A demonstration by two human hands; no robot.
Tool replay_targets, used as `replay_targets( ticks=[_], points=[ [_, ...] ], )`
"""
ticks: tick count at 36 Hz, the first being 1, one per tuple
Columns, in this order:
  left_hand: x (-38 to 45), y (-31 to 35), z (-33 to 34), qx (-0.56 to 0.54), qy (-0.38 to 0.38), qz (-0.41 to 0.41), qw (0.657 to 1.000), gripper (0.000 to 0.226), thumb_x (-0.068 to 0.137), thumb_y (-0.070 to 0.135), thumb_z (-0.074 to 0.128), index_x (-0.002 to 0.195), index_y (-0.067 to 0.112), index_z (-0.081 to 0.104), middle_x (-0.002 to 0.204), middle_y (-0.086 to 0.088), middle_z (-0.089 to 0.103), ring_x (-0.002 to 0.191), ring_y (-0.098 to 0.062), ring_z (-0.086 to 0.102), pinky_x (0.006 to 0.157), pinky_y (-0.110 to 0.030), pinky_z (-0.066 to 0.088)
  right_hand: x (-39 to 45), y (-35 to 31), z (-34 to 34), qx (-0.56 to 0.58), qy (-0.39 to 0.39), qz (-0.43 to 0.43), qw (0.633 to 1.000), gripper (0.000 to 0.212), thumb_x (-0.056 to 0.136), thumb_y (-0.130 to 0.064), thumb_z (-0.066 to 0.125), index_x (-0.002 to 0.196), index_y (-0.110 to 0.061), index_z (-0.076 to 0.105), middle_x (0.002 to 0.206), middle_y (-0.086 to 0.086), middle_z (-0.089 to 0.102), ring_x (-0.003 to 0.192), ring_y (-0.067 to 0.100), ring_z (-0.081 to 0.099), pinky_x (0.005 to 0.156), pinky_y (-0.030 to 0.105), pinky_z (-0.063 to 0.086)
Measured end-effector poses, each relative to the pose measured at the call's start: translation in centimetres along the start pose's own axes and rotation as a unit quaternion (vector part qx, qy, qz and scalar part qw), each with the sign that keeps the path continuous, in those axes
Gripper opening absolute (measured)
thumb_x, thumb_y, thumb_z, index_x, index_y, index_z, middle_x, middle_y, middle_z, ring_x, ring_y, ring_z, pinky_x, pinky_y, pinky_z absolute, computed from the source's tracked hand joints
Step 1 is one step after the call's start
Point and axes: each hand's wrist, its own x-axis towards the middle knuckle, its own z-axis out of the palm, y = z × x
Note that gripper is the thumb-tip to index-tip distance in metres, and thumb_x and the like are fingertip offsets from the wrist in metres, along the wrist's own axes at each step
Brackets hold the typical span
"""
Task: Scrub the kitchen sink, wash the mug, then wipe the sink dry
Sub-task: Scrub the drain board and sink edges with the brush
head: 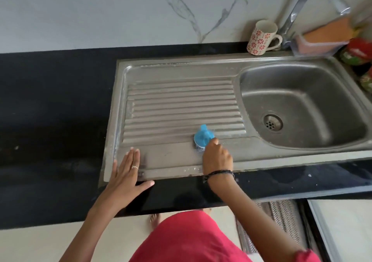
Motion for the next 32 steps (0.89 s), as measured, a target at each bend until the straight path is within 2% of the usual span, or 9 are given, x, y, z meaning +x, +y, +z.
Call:
replay_targets(
  ticks=[5, 7, 9, 14, 18, 21, 23, 27, 32],
  points=[
    [0.0, -2.2, -0.8, 0.013, 0.011, 0.014, 1.0, 0.093, 0.091, 0.055, 0.041, 0.139, 0.019, -0.031, 0.148, 0.002, -0.035, 0.131, -0.004, -0.034, 0.109, -0.033, -0.024, -1.8, -9.4, 2.0, 0.026, -0.032, -0.099, 0.994, 0.037, 0.101, -0.01, 0.025, 0.135, 0.001, 0.031, 0.123, 0.012, 0.059, 0.112, 0.027, 0.06, 0.086, 0.035, 0.049],
    [0.1, -3.2, -1.1, 0.015, 0.016, 0.027, 0.999, 0.094, 0.091, 0.054, 0.042, 0.143, 0.015, -0.026, 0.149, 0.002, -0.033, 0.13, -0.004, -0.033, 0.108, -0.034, -0.024, -2.6, -11.4, 2.5, 0.032, -0.035, -0.135, 0.99, 0.033, 0.101, -0.01, 0.027, 0.131, 0.001, 0.036, 0.119, 0.012, 0.061, 0.109, 0.028, 0.061, 0.083, 0.035, 0.049],
    [0.0, -4.0, -1.3, 0.018, 0.019, 0.041, 0.999, 0.095, 0.091, 0.053, 0.043, 0.143, 0.014, -0.026, 0.149, 0.002, -0.034, 0.13, -0.004, -0.033, 0.108, -0.033, -0.024, -2.7, -11.5, 2.8, 0.041, -0.03, -0.13, 0.99, 0.03, 0.101, -0.011, 0.028, 0.126, -0.001, 0.041, 0.116, 0.012, 0.062, 0.107, 0.03, 0.062, 0.082, 0.036, 0.049],
    [0.0, -6.2, -1.4, 0.042, 0.003, 0.071, 0.997, 0.094, 0.091, 0.054, 0.041, 0.135, 0.018, -0.033, 0.145, 0.002, -0.037, 0.132, -0.008, -0.033, 0.108, -0.033, -0.023, -1.1, -5.3, 1.9, 0.034, 0.042, 0.017, 0.998, 0.029, 0.102, -0.02, 0.032, 0.124, -0.003, 0.043, 0.115, 0.012, 0.063, 0.107, 0.031, 0.062, 0.081, 0.038, 0.05],
    [-0.1, -7.9, -1.4, 0.056, 0.004, 0.091, 0.994, 0.092, 0.092, 0.054, 0.039, 0.134, 0.018, -0.035, 0.142, 0.003, -0.04, 0.132, -0.009, -0.033, 0.107, -0.034, -0.023, -0.2, -0.1, 0.2, 0.047, 0.101, 0.159, 0.981, 0.03, 0.1, -0.015, 0.035, 0.121, 0.004, 0.047, 0.117, 0.019, 0.061, 0.109, 0.036, 0.059, 0.084, 0.041, 0.049],
    [-0.3, -9.1, -1.4, 0.059, 0.005, 0.098, 0.993, 0.091, 0.093, 0.053, 0.038, 0.133, 0.017, -0.034, 0.141, 0.003, -0.039, 0.13, -0.007, -0.034, 0.108, -0.035, -0.022, -0.6, -0.6, 0.0, 0.063, 0.108, 0.192, 0.973, 0.029, 0.099, -0.007, 0.031, 0.118, 0.005, 0.049, 0.116, 0.019, 0.061, 0.109, 0.036, 0.059, 0.085, 0.041, 0.048],
    [-0.4, -9.8, -1.3, 0.061, 0.007, 0.099, 0.993, 0.091, 0.093, 0.053, 0.039, 0.134, 0.017, -0.033, 0.146, 0.0, -0.036, 0.132, -0.008, -0.033, 0.108, -0.035, -0.021, -1.4, -3.3, 0.5, 0.071, 0.096, 0.172, 0.978, 0.028, 0.099, -0.007, 0.03, 0.118, 0.004, 0.049, 0.116, 0.018, 0.062, 0.109, 0.034, 0.06, 0.085, 0.04, 0.048],
    [-0.9, -10.9, -1.0, 0.063, 0.016, 0.097, 0.993, 0.092, 0.093, 0.054, 0.039, 0.14, 0.013, -0.028, 0.15, -0.004, -0.031, 0.137, -0.012, -0.028, 0.11, -0.037, -0.02, -3.8, -11.5, 2.8, 0.051, 0.053, 0.071, 0.995, 0.031, 0.1, -0.009, 0.029, 0.126, 0.0, 0.043, 0.121, 0.013, 0.06, 0.113, 0.03, 0.058, 0.088, 0.037, 0.047],
    [-1.1, -11.5, -0.6, 0.079, 0.033, 0.091, 0.992, 0.092, 0.092, 0.056, 0.037, 0.142, 0.01, -0.025, 0.152, -0.006, -0.03, 0.141, -0.016, -0.024, 0.109, -0.037, -0.02, -6.8, -19.0, 5.0, 0.016, 0.034, -0.055, 0.998, 0.032, 0.101, -0.013, 0.029, 0.13, 0.0, 0.037, 0.116, 0.01, 0.061, 0.105, 0.024, 0.063, 0.081, 0.031, 0.05]
  ],
)
